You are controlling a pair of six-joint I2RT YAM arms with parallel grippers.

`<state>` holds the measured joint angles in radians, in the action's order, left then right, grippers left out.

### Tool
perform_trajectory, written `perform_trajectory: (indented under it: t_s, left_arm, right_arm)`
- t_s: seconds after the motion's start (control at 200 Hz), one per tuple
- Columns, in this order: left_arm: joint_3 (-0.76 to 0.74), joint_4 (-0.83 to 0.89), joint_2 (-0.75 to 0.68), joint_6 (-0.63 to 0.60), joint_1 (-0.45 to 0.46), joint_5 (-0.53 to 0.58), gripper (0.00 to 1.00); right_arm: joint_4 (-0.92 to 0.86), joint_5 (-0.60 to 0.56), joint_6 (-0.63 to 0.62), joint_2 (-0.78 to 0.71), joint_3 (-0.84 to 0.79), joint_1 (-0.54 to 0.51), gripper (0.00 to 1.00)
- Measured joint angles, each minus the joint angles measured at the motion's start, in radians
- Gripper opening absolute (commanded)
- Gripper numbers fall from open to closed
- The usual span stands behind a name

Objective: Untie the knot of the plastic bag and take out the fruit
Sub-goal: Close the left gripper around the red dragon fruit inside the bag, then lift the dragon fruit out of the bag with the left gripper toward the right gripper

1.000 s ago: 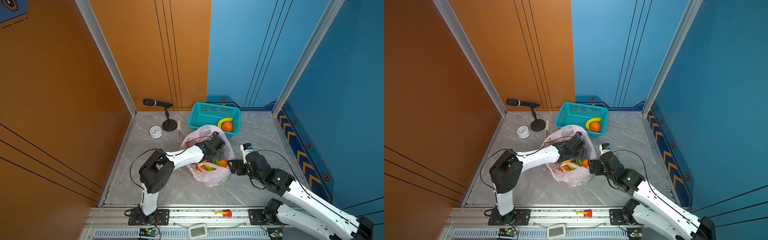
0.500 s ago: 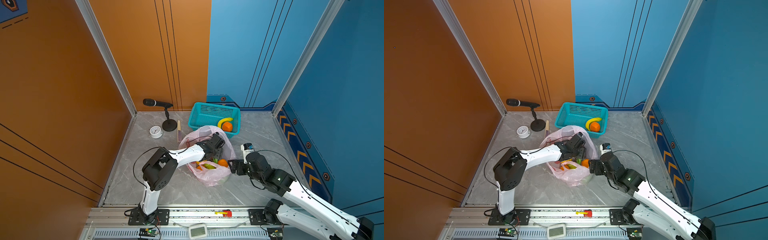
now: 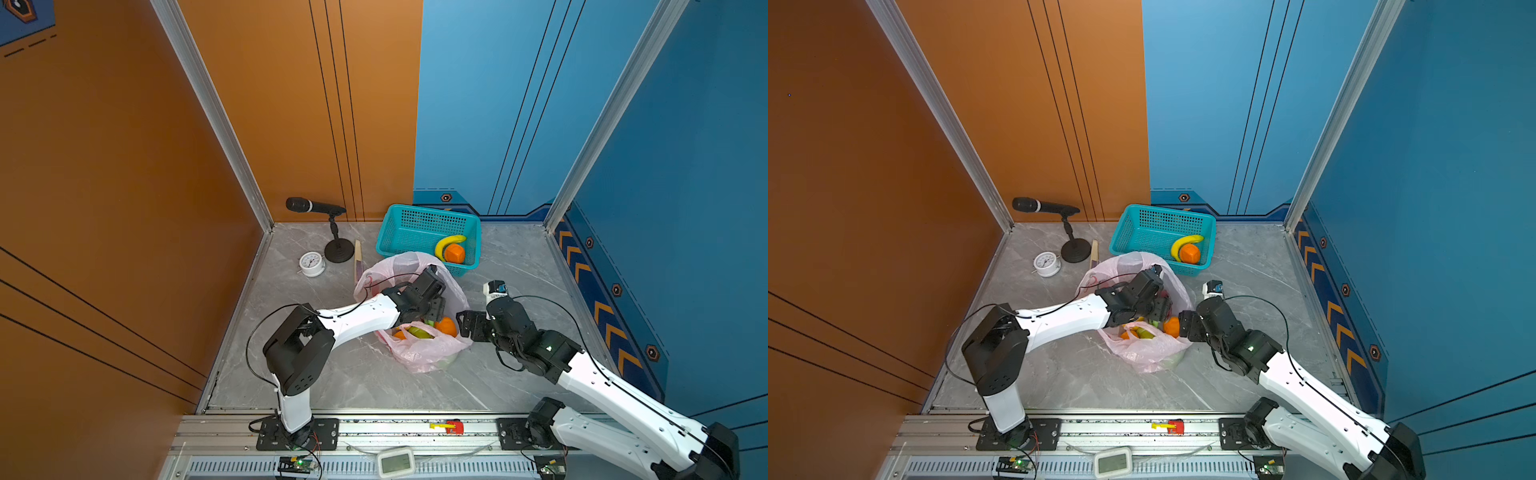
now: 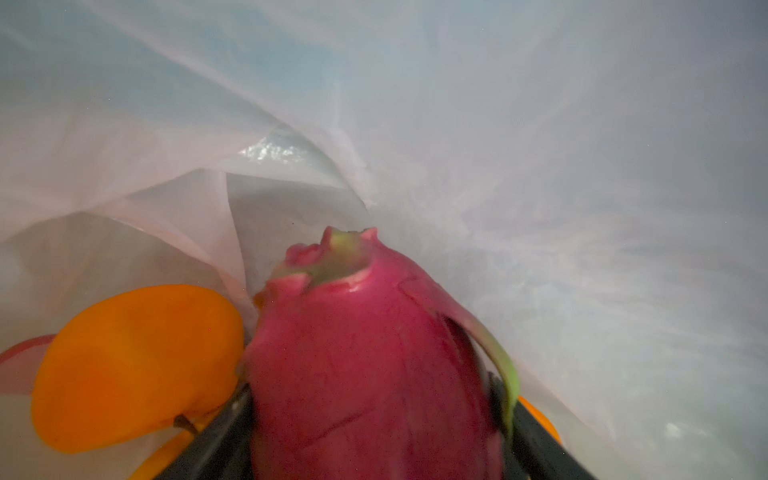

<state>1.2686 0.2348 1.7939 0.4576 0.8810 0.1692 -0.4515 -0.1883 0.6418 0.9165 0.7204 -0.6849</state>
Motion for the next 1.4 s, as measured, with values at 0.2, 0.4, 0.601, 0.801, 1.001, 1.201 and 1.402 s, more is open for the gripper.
perform_trajectory:
  t_s: [0.2,0.4,0.601,0.801,1.001,1.201,1.402]
  left_arm:
    - [-0.072,-0.057,-0.093,-0.042,0.027,-0.003,0.37]
    - [-0.135,-0.113,-0.174,-0.105,0.055,-0.013,0.36]
    - [-0.164,-0.144,-0.230,-0.179,0.085,-0.012,0.35]
    - [-0.192,-0.176,-0.281,-0.221,0.092,-0.013,0.34]
    - [-0.200,-0.227,-0.343,-0.271,0.093,-0.016,0.33]
    - [-0.213,-0.301,-0.404,-0.343,0.093,-0.042,0.33]
    - [-0.221,-0.406,-0.424,-0.436,0.093,-0.080,0.32]
  right_arm:
    - [0.018,0.000,0.011,0.050,0.030,0.052,0.89]
    - [0.027,0.021,0.011,0.101,0.053,0.089,0.89]
    - [0.028,0.055,0.011,0.115,0.064,0.098,0.89]
    - [0.030,0.125,0.018,0.069,0.068,0.120,0.90]
    - [0.063,0.215,0.048,-0.016,0.079,0.161,0.91]
    - [0.132,0.328,0.123,-0.080,0.080,0.211,0.92]
    - [0.251,0.440,0.199,-0.130,0.077,0.235,0.93]
